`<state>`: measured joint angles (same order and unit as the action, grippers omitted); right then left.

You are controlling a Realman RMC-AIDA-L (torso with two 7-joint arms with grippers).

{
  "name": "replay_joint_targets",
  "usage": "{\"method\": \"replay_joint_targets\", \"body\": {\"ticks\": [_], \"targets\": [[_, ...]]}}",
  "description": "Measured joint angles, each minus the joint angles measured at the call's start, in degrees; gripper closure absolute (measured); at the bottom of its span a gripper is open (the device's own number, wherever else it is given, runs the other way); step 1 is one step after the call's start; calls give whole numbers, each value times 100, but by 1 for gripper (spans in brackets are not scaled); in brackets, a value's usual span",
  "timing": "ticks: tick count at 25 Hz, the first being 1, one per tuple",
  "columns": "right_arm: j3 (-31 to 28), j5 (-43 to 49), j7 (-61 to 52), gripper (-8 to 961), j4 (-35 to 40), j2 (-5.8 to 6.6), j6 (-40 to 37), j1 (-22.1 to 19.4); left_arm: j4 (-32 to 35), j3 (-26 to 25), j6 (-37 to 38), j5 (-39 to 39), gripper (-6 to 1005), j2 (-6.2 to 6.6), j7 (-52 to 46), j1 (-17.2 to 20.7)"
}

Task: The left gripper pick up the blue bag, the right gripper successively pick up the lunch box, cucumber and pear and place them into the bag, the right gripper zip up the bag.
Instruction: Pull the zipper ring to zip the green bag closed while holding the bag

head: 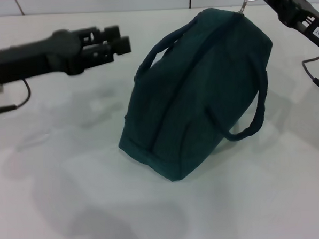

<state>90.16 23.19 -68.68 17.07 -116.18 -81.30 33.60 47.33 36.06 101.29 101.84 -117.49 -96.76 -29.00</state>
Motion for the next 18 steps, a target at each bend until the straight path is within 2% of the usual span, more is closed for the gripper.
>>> {"method": "replay_joint_targets", "body": {"ticks": [2, 4, 7, 10, 11, 12, 13, 15, 18], "targets": [[1, 0, -7, 945, -1, 0, 5, 4, 544, 167, -11, 179, 713, 8, -638, -136], [1, -1, -13, 945, -18, 0, 28, 12, 1087, 357, -38, 361, 607, 7, -1038, -259], [1, -1, -15, 945, -40, 0, 43, 36, 2066, 732, -130, 682, 448, -88, -1668, -408], [1, -1, -17, 945, -46, 0, 55, 45, 3162, 1438, -399, 1157, 311, -201, -2567, -508], [1, -1, -17, 945, -46, -1, 63, 49, 3468, 1811, -524, 1254, 266, -204, -2933, -520], [1, -1, -17, 945, -46, -1, 76, 49, 3606, 1974, -589, 1293, 220, -204, -3095, -526], [1, -1, -18, 945, -46, 0, 86, 49, 3955, 2423, -787, 1420, 190, -205, -3531, -525], [1, -2, -19, 945, -43, 0, 100, 49, 4304, 2859, -1029, 1645, 129, -207, -4022, -528], [1, -1, -21, 945, -41, 0, 101, 51, 4518, 3384, -1265, 1940, 132, -209, -4656, -599]]}}
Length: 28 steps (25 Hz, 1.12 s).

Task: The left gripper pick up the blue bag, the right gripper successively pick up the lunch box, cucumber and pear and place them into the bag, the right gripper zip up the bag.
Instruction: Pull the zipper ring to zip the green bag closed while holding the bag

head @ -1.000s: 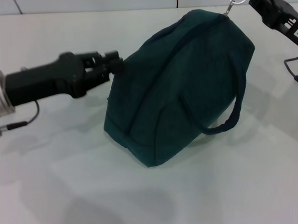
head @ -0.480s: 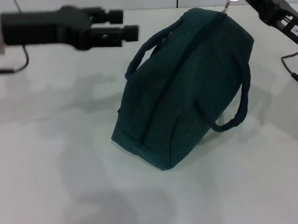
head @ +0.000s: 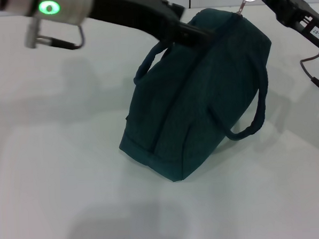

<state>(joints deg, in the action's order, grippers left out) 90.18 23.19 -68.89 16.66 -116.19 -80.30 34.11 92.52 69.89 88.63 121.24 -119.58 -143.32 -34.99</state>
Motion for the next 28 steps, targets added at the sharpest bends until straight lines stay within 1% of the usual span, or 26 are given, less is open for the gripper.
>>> {"method": "replay_joint_targets", "body": {"ticks": [5, 9, 13, 19, 25, 27, 28], "targets": [[41, 2, -1, 945, 17, 0, 9, 4, -60, 420, -94, 318, 138, -4, -484, -143], [52, 2, 1, 945, 27, 0, 14, 7, -94, 675, -283, 565, 143, -7, -709, -166], [53, 2, 3, 945, 19, 0, 16, 15, -127, 784, -472, 828, 147, -10, -873, -157], [59, 2, 1, 945, -2, 0, 16, 17, -341, 748, -565, 756, 154, 4, -886, -111], [61, 1, -1, 945, -13, 0, 14, 17, -367, 768, -556, 737, 396, 2, -805, -122], [61, 1, -2, 945, -14, 0, 14, 17, -367, 770, -546, 735, 610, 3, -800, -138], [61, 1, -2, 945, -14, 0, 14, 17, -367, 770, -541, 734, 619, 4, -800, -147]]}}
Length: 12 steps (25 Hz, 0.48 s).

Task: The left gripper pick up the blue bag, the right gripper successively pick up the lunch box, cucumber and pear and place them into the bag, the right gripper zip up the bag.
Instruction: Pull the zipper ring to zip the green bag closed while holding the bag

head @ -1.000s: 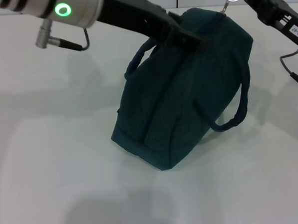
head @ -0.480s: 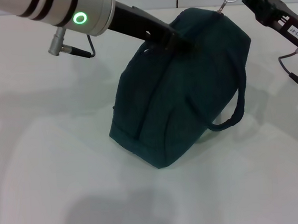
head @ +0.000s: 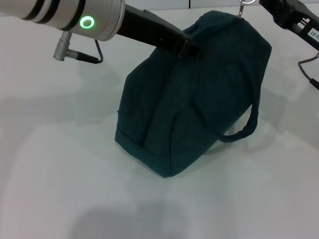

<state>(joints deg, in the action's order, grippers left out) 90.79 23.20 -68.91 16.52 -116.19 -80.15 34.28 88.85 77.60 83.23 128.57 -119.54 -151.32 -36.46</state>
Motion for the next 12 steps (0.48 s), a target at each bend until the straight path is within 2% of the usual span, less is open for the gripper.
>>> {"method": "replay_joint_targets", "body": {"ticks": [7, 12], "targets": [[-1, -5, 0, 945, 0, 0, 11, -1, 21, 9, 5, -26, 685, 2, 41, -13], [-37, -64, 31, 945, -24, 0, 295, -97, 49, -57, 91, -395, 733, 15, 230, 22]]}}
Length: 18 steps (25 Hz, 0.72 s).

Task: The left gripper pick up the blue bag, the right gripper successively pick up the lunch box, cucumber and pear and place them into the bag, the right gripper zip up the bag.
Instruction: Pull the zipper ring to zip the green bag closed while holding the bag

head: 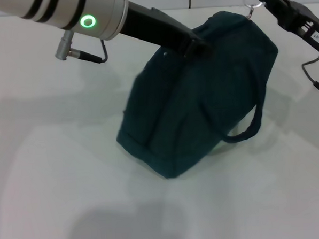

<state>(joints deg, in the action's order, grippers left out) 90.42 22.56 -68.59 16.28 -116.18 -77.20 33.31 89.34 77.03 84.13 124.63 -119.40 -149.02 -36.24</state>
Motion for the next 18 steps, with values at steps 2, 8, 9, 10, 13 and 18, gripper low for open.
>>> {"method": "replay_joint_targets", "body": {"ticks": [2, 8, 9, 10, 13, 18], "targets": [[-2, -27, 10, 944, -38, 0, 239, -62, 3, -66, 56, -142, 753, 1, 84, 6], [29, -30, -13, 944, -283, 2, 905, -112, 4, -200, 106, -416, 844, 5, 250, 50], [29, -30, -14, 944, -307, 2, 943, -113, 4, -203, 106, -426, 858, 5, 262, 58], [29, -27, -12, 944, -323, 0, 961, -117, 4, -205, 106, -433, 872, 5, 277, 61], [29, -13, -1, 944, -342, 0, 1126, -104, 37, -206, 106, -440, 915, 2, 289, 66], [43, 15, -13, 944, -343, -1, 1459, -58, 90, -209, 106, -513, 948, 5, 293, 82]]}}
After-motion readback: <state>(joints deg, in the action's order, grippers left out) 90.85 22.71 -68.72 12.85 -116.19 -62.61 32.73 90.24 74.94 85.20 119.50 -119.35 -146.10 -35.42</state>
